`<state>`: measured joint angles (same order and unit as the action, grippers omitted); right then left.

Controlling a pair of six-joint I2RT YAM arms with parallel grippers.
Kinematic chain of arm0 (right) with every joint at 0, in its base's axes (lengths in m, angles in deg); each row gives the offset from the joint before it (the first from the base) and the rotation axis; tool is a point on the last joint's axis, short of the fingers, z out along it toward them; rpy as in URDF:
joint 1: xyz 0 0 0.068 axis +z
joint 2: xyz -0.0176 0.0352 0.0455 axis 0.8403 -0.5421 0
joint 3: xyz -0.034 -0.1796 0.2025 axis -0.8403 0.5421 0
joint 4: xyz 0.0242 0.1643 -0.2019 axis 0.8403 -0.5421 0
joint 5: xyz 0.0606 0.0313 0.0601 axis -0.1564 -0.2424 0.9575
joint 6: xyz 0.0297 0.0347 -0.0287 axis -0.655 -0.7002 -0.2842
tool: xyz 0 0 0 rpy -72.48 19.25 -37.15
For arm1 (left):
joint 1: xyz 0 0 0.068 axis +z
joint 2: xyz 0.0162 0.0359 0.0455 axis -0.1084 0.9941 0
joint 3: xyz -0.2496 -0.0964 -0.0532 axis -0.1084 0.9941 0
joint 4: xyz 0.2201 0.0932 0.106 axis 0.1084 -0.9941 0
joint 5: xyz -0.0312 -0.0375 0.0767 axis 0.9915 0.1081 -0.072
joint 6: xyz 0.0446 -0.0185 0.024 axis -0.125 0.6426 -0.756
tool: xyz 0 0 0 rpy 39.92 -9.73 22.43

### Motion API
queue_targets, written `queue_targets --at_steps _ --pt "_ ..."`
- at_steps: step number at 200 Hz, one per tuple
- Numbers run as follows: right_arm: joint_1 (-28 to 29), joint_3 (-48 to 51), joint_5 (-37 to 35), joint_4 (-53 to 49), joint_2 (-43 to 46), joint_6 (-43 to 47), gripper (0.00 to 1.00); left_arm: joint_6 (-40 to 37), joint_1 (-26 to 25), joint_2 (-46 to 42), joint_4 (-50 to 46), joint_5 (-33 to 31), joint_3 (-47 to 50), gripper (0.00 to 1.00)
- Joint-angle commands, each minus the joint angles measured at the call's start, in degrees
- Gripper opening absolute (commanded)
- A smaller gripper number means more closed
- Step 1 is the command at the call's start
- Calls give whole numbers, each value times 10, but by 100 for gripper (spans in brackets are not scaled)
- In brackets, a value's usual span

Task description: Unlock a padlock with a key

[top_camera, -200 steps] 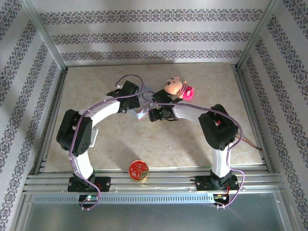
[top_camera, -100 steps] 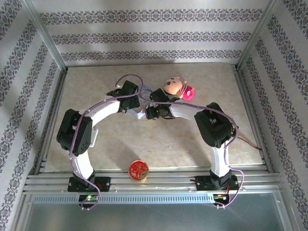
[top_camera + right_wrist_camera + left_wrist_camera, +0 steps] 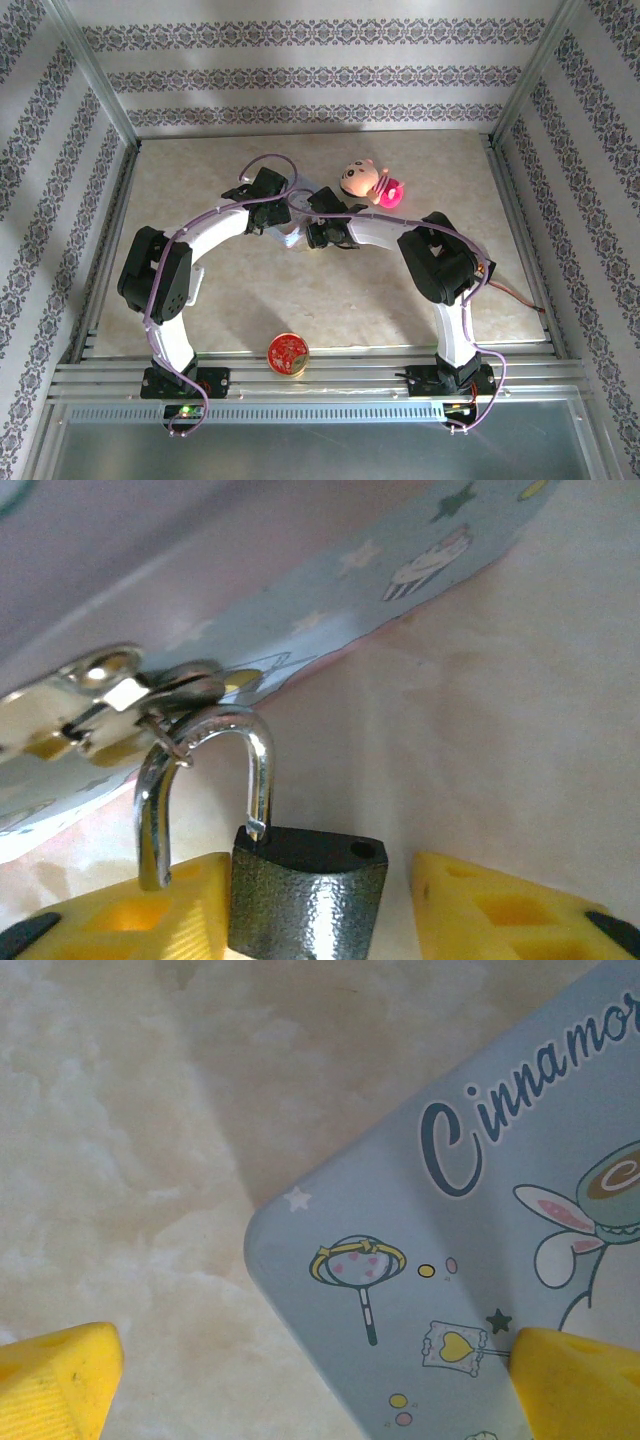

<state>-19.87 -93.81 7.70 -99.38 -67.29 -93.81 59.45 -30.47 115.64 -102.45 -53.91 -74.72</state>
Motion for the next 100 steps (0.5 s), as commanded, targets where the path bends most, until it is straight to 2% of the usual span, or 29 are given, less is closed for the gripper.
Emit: queue_targets --at_steps 1,58,100 --pt "12 -3 -11 -7 -14 -7 41 1 12 24 -44 -7 10 99" --pt "8 30 -2 28 12 -23 14 3 13 22 -50 -14 10 99" --pt "-17 63 64 86 35 -57 10 2 13 16 -51 -15 10 99"
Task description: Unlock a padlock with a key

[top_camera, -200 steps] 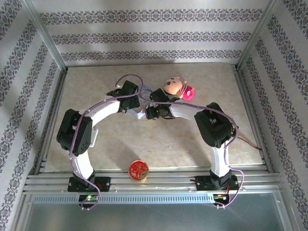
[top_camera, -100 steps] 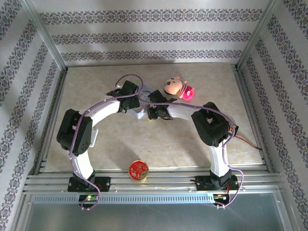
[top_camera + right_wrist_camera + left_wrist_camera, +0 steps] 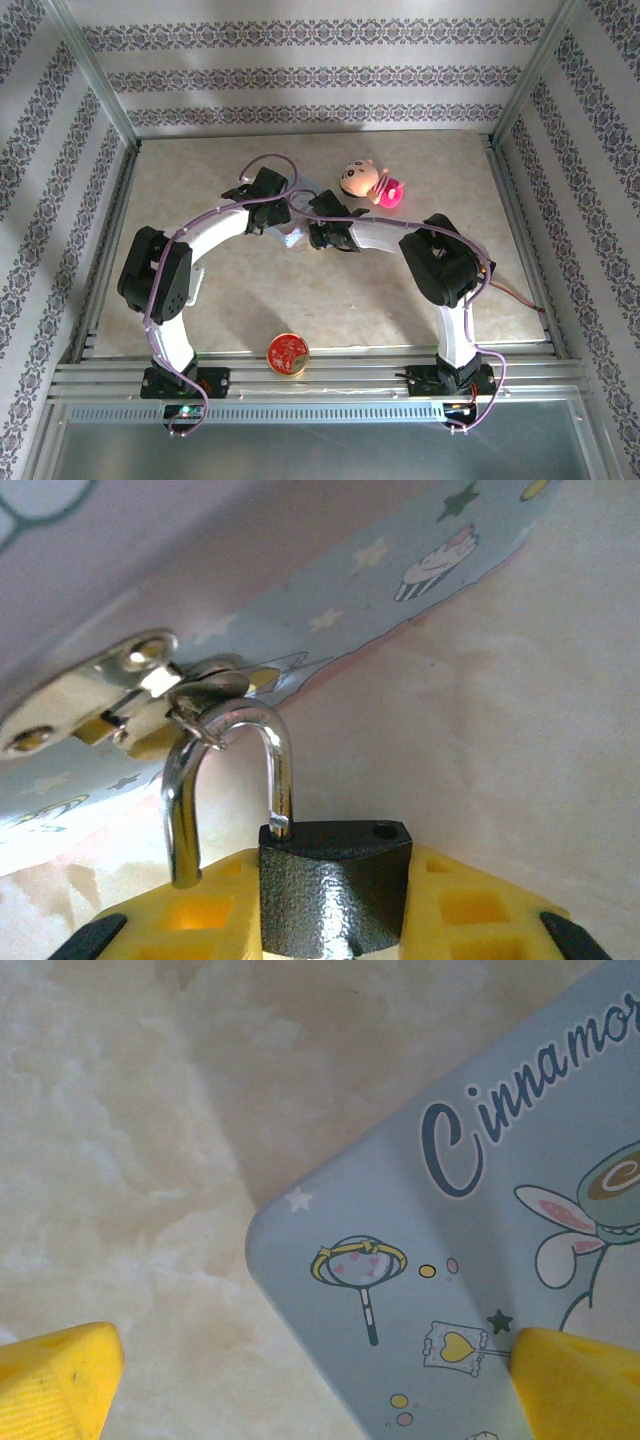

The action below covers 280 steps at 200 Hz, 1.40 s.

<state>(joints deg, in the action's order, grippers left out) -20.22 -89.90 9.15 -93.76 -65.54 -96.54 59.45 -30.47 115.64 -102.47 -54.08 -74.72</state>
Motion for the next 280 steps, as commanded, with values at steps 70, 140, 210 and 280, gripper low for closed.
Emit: queue_targets --at_steps 70,140,210,280 --pt "-25 34 97 73 25 -68 9 7 13 1 -41 -8 27 99" --pt "-32 39 126 117 18 -118 8 12 12 -5 -25 8 43 99" --pt "-40 44 155 166 11 -171 7 11 12 -5 -18 15 49 99" --pt "-45 67 158 209 11 -221 4 8 12 -14 -15 15 57 99"
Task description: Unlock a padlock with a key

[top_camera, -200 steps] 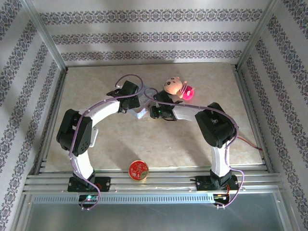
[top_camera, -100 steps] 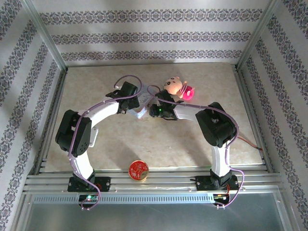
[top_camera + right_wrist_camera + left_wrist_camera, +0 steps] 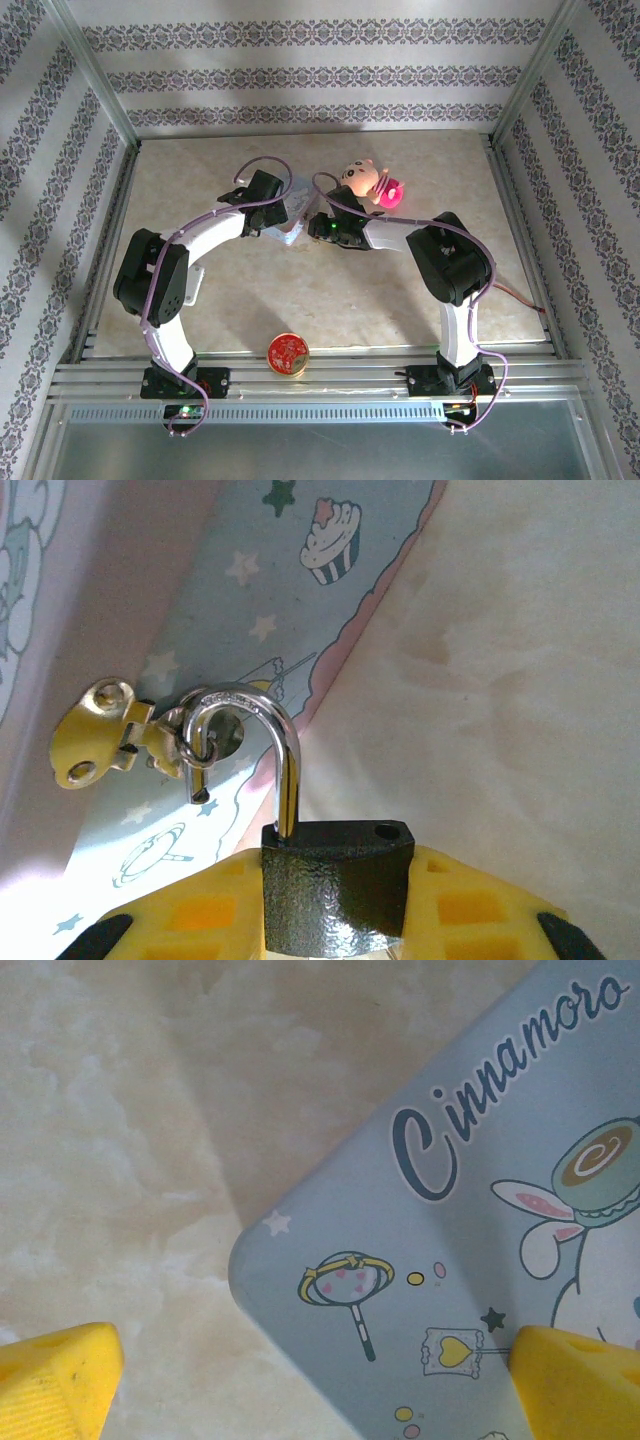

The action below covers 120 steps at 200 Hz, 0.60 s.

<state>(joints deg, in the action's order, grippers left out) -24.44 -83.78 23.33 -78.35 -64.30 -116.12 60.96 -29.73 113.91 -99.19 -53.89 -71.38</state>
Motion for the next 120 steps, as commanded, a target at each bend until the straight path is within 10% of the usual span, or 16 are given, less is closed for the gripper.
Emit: queue_targets --at_steps 1,120 --pt "-4 6 16 55 -1 -26 4 -7 4 3 -48 13 24 99" --pt "-16 30 46 178 -21 -111 2 -7 5 13 -39 31 35 99"
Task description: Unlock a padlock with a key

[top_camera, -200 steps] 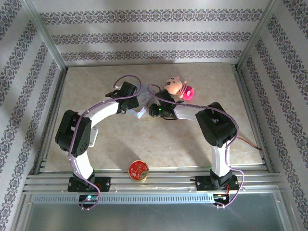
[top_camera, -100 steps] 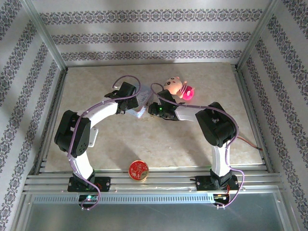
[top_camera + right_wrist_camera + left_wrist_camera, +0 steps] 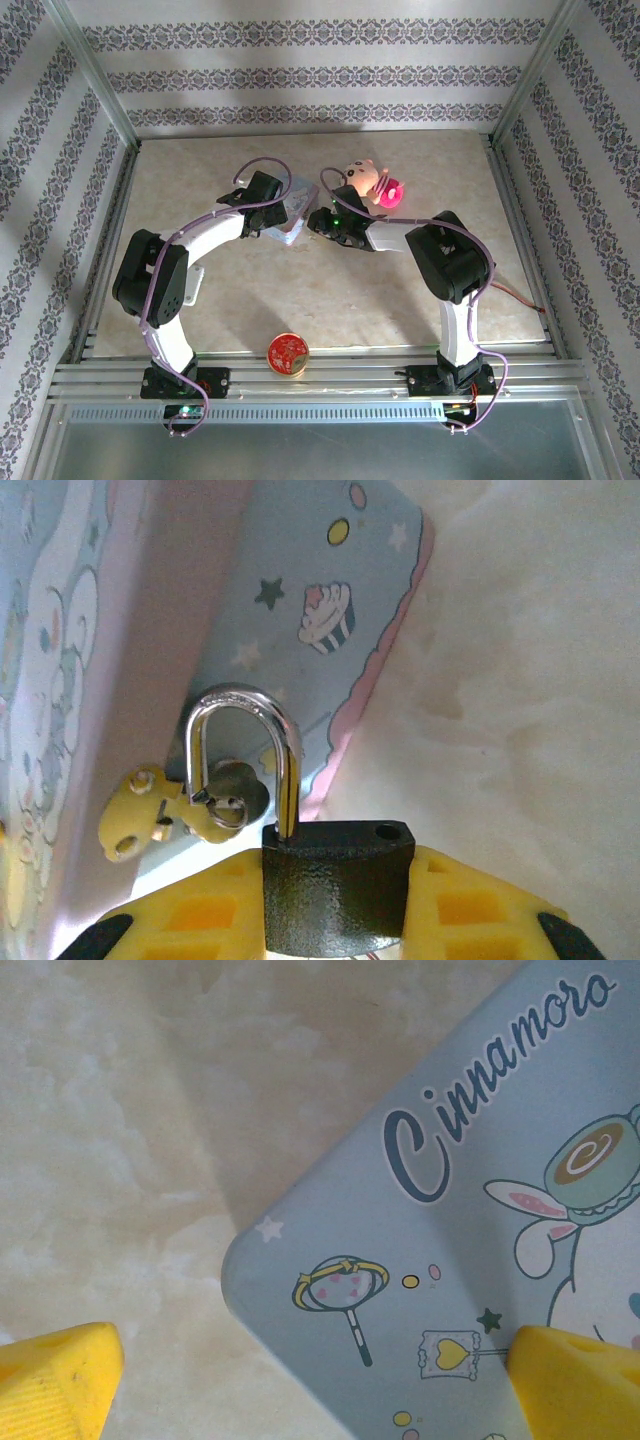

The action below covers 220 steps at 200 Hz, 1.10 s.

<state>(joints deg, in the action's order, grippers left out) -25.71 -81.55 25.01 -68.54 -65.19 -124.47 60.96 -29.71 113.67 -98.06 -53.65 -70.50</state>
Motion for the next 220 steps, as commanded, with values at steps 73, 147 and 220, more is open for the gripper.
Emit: queue_targets --at_steps 73,147,220 --pt "-11 18 27 112 -13 -47 2 -12 5 9 -56 25 31 99" --pt "-19 64 -5 49 56 -6 2 -6 8 -8 -44 28 32 95" --pt "-8 133 -82 -218 232 118 3 -10 34 -54 -18 55 52 94"
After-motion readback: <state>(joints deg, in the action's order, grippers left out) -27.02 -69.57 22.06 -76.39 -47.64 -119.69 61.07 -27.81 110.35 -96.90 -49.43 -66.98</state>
